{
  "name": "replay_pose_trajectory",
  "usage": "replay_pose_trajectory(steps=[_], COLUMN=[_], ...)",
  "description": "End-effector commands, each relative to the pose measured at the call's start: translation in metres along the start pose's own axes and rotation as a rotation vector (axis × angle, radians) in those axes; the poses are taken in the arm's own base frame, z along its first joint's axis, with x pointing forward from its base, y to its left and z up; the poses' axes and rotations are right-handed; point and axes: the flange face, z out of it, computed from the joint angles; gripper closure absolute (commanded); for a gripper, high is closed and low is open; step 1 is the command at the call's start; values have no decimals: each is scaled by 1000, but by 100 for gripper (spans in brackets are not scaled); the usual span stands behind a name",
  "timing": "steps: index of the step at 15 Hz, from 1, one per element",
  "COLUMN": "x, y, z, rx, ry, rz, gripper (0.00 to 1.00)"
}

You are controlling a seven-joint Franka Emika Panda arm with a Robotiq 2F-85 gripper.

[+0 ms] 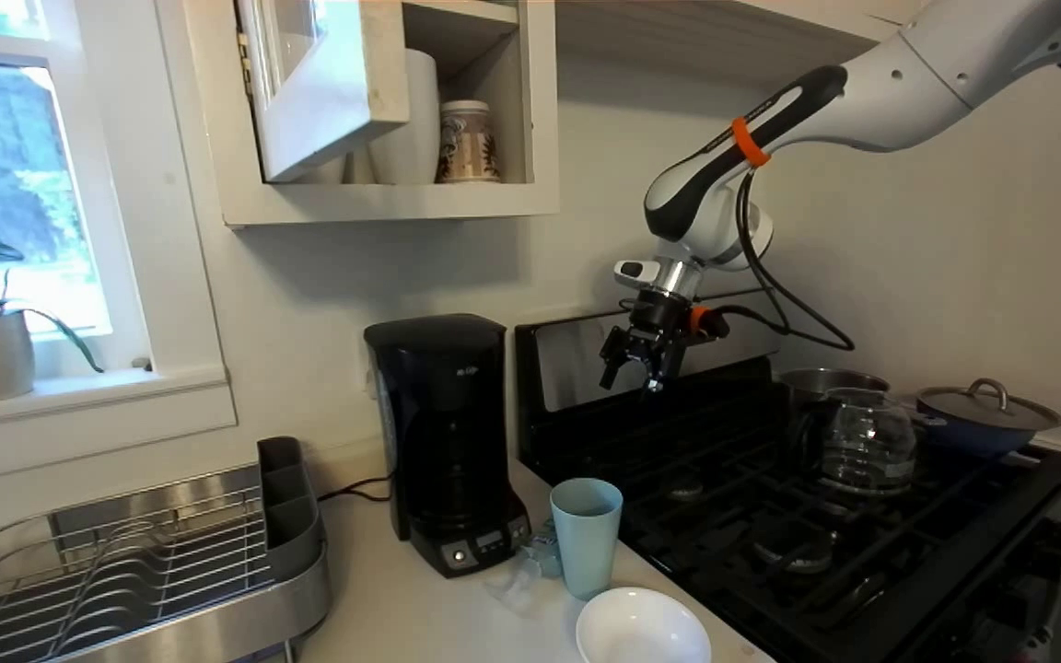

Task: Remove the bottle from the top of the stove

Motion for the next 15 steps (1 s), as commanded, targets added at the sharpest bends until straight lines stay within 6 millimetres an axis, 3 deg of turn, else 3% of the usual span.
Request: replay_pose_trajectory(steps=[1, 2, 3, 7, 15], x=[-8, -13, -4, -15, -14], y=[-23, -26, -12, -18, -19], z=[-20, -22, -13, -18, -16], rx=[14, 48, 18, 42, 46], ry=[-61, -49, -39, -35, -35], rz=[71, 84, 55, 76, 77], gripper=[0, 0, 0, 0, 0])
